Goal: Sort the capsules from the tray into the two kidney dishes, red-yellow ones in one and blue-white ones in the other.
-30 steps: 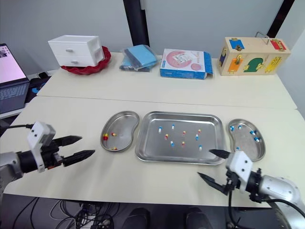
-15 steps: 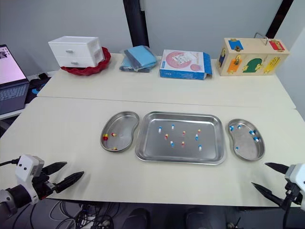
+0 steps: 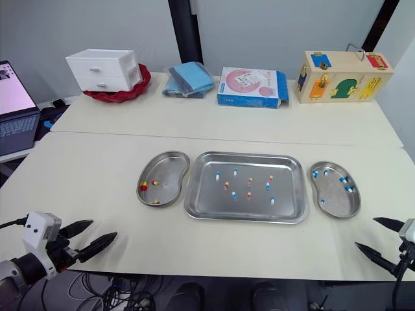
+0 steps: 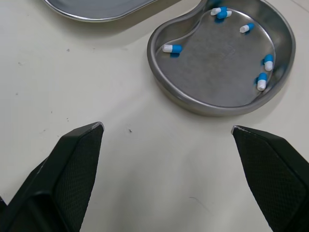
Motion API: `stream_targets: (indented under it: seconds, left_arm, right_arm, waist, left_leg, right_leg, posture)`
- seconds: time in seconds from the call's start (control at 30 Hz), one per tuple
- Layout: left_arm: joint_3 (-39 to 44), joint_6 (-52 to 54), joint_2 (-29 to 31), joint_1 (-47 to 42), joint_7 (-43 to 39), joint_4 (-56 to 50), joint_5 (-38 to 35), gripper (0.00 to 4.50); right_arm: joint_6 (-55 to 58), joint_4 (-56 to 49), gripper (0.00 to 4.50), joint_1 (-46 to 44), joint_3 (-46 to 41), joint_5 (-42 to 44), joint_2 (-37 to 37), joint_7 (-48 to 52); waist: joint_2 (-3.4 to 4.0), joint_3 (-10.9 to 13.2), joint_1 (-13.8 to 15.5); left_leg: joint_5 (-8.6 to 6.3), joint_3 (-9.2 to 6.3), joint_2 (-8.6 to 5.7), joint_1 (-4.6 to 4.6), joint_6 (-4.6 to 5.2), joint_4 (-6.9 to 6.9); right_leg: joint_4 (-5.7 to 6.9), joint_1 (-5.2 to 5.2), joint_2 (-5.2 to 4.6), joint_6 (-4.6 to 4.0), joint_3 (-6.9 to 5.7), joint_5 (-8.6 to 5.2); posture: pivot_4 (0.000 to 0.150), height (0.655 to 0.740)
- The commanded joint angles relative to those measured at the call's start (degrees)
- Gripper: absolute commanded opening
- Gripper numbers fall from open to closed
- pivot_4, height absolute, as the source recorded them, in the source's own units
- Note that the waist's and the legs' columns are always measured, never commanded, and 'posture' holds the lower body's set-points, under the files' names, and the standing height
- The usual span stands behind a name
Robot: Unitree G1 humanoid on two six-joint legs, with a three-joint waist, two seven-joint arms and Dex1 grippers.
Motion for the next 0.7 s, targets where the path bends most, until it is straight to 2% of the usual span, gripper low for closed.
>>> stream_targets:
  seconds: [0.03, 0.33, 0.57, 0.7]
  left_arm:
    - [-0.3, -0.4, 0.9, 0.9, -2.3, -3.4, -2.0, 4.46]
    - [-7.0, 1.8, 0.3, -1.4, -3.4, -12.5, -6.3, 4.46]
    - [-13.2, -4.3, -6.4, -3.0, -2.1, -16.3, -7.0, 4.46]
    - [-17.4, -8.5, -8.3, -4.5, -2.2, -14.2, -4.2, 4.46]
  right_arm:
    - [-1.3, -0.8, 4.50, 0.1, -0.2, -0.3, -0.5, 0.2]
    - [-0.5, -3.1, 4.50, 1.2, -0.4, -0.2, -0.5, 0.1]
    - [0.3, -7.8, 4.50, 4.8, -0.5, 0.3, 0.2, 0.8]
    - [1.1, -14.1, 4.50, 8.6, 1.1, 1.4, 1.6, 1.2]
  waist:
    - [0.00, 0.0, 0.0]
    - [0.03, 0.0, 0.1]
    - [0.11, 0.0, 0.1]
    - [0.11, 0.0, 0.1]
  left_leg:
    - [0.00, -0.01, 0.00, 0.00, 0.00, 0.00]
    - [0.00, 0.01, 0.00, 0.00, 0.00, 0.01]
    - [0.00, -0.01, -0.01, -0.01, 0.00, 0.00]
    - [0.00, -0.01, -0.01, 0.00, 0.00, 0.01]
  right_leg:
    - [0.00, 0.00, 0.00, 0.00, 0.00, 0.00]
    - [-0.01, 0.02, -0.01, 0.00, 0.00, 0.00]
    - [-0.03, 0.02, 0.00, 0.00, 0.01, 0.00]
    - [-0.03, 0.04, 0.00, 0.01, 0.00, 0.00]
  posture:
    - [0.150, 0.7302]
    - [0.150, 0.7302]
    - [0.150, 0.7302]
    - [0.150, 0.7302]
